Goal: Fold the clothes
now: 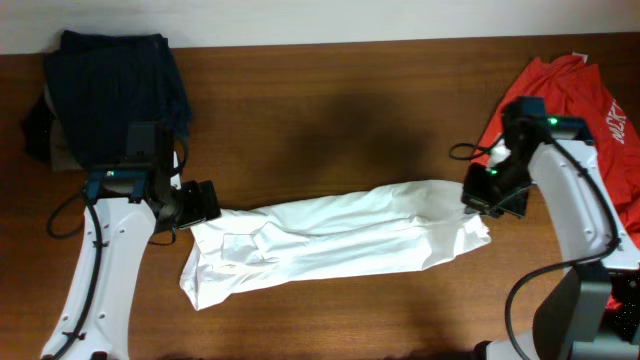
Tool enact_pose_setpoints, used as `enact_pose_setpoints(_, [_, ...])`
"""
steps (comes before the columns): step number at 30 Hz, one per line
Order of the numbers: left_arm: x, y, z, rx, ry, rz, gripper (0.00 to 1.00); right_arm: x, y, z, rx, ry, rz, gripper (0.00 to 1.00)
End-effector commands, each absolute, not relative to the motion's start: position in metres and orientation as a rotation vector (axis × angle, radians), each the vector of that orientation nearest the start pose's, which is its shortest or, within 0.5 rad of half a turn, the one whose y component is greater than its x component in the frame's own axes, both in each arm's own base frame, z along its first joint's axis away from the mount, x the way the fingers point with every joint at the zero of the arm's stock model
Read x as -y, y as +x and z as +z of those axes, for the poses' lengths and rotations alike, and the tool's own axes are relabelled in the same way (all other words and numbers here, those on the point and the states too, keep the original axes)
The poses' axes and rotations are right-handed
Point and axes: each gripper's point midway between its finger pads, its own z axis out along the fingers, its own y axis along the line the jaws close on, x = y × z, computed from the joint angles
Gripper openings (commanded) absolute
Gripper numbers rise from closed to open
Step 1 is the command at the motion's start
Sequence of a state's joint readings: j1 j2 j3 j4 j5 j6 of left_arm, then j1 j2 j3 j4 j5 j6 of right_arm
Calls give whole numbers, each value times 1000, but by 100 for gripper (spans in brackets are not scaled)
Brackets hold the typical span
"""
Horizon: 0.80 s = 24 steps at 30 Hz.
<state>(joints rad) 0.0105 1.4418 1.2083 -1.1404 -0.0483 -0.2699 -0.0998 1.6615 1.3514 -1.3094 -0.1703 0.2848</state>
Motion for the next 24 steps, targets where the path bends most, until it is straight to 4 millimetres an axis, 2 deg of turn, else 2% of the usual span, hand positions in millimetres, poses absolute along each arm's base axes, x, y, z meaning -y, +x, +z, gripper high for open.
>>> enact_pose_setpoints(1, [-10, 287, 137, -2906, -419, 19, 99, -58, 291, 118, -3129, 353, 308, 4])
enact_pose_setpoints(4, [-10, 288, 137, -2905, -419, 19, 99, -117, 291, 111, -3106, 248, 353, 4])
enact_pose_setpoints(8, [-10, 287, 137, -2906, -419, 19, 99, -185, 281, 96, -3108, 88, 382, 4])
enact_pose_setpoints(10, [-10, 287, 137, -2906, -419, 19, 99, -208, 273, 83, -3132, 11, 369, 4])
enact_pose_setpoints(12, [-10, 287, 137, -2909, -419, 20, 99, -221, 266, 69, -3165, -12, 349, 4])
enact_pose_setpoints(15, [-10, 287, 137, -2906, -419, 20, 99, -249, 270, 63, -3116, -67, 417, 5])
enact_pose_setpoints(16, [-10, 287, 137, -2906, -419, 20, 99, -255, 271, 63, -3098, -88, 433, 39])
enact_pose_setpoints(17, [-10, 287, 137, -2906, -419, 20, 99, -260, 270, 64, -3093, -102, 451, 46])
enact_pose_setpoints(18, [-10, 287, 137, -2907, -419, 20, 99, -262, 269, 65, -3099, -104, 470, 47])
enact_pose_setpoints(20, [-10, 287, 137, -2906, -418, 20, 99, -259, 266, 72, -3119, -146, 532, 56])
enact_pose_setpoints(22, [-10, 287, 137, -2906, -418, 20, 99, -238, 273, 79, -3147, -140, 490, 63])
enact_pose_setpoints(24, [-10, 288, 137, -2905, -419, 20, 99, -219, 280, 77, -3153, -146, 458, 72])
